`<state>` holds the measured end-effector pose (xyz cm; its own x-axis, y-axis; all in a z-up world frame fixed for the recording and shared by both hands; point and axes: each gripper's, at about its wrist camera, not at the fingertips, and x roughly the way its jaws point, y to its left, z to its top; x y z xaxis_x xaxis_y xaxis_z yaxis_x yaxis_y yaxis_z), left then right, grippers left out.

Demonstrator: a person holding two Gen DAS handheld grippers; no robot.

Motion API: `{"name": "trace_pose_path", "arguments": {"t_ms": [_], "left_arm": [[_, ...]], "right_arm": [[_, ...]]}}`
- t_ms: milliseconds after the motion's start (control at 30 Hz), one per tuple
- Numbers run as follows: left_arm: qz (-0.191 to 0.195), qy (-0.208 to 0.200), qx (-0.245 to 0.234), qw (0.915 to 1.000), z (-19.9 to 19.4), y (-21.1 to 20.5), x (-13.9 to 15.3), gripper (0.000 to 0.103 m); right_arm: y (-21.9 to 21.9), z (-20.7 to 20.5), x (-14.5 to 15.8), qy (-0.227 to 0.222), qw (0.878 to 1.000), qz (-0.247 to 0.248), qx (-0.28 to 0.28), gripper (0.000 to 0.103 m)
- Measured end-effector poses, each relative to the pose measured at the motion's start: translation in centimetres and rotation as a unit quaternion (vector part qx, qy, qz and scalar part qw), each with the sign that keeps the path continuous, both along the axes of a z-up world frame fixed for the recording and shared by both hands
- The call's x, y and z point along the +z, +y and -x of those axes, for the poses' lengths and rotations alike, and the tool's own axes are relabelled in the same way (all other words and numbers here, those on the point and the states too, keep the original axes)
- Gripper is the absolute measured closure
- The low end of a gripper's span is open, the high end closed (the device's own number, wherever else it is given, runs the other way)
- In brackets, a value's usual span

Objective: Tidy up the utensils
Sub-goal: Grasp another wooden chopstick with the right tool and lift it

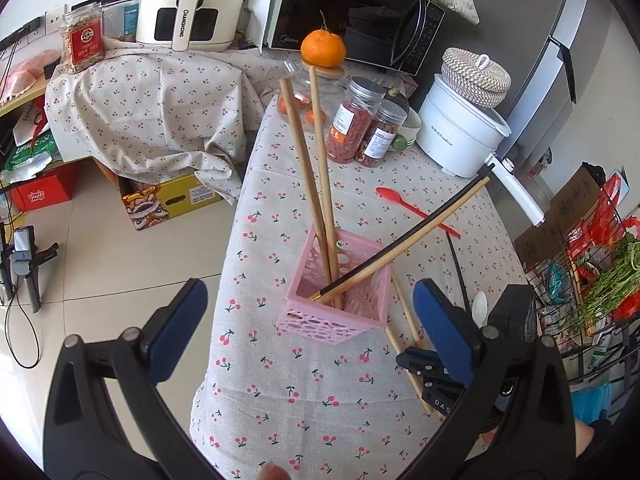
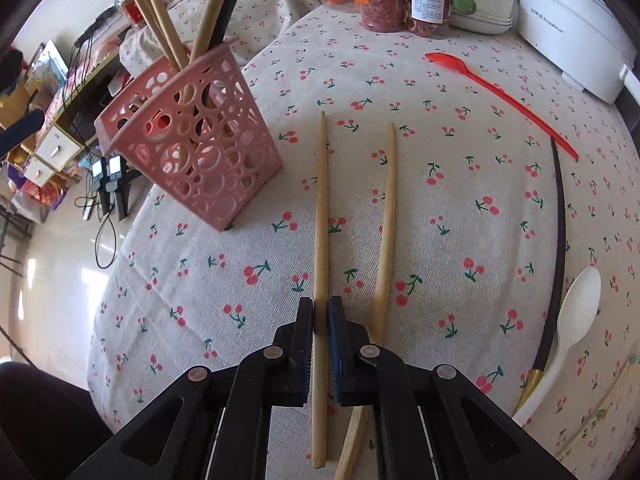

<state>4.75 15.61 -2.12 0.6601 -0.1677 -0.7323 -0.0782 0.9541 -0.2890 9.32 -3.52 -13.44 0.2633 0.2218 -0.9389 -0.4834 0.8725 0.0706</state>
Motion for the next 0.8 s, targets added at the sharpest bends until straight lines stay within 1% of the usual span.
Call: {"name": "trace_pose_path", "arguments": {"t_ms": [33, 100, 167, 333, 400, 467, 533, 667, 800], "left_arm": [[0.001, -0.001, 0.001, 1.0000, 0.0, 0.0, 0.0, 0.001], [0.003, -0.002, 0.003, 1.0000, 0.1, 0.2, 0.0, 0.001], [0.005, -0.004, 0.007, 1.0000, 0.2, 0.5, 0.1, 0.001], [0.011, -0.007, 0.018, 0.9997, 0.3, 1.3, 0.2, 0.001], [0.012, -0.010, 0.017, 0.9997, 0.4, 1.3, 0.3, 0.001], [0.011, -0.011, 0.011, 0.9998, 0.6, 1.1, 0.6, 0.001], [0.006, -0.015, 0.002, 0.9999, 1.0, 0.6, 0.9, 0.001], [-0.020, -0.026, -0.021, 0.9992, 2.2, -0.9, 1.6, 0.001], [-0.047, -0.033, -0.051, 0.9971, 3.3, -3.0, 2.0, 0.001]], "right_arm": [[0.2, 0.0, 0.1, -0.006, 1.000, 0.002, 0.002, 0.092], [0.6, -0.1, 0.3, -0.018, 1.000, -0.001, -0.002, 0.086], [1.2, -0.9, 0.2, -0.026, 1.000, -0.002, -0.010, 0.085], [2.4, -2.7, -0.6, -0.043, 0.998, 0.025, -0.024, 0.085], [3.0, -2.8, -0.8, -0.057, 0.997, 0.041, -0.018, 0.091], [3.1, -2.7, -0.8, -0.060, 0.997, 0.049, -0.019, 0.096], [2.8, -2.5, -0.7, -0.059, 0.997, 0.052, -0.021, 0.096], [0.9, -1.3, 1.0, -0.070, 0.997, 0.027, -0.031, 0.096], [-2.1, 0.0, 4.3, -0.085, 0.995, -0.001, -0.052, 0.096]]}}
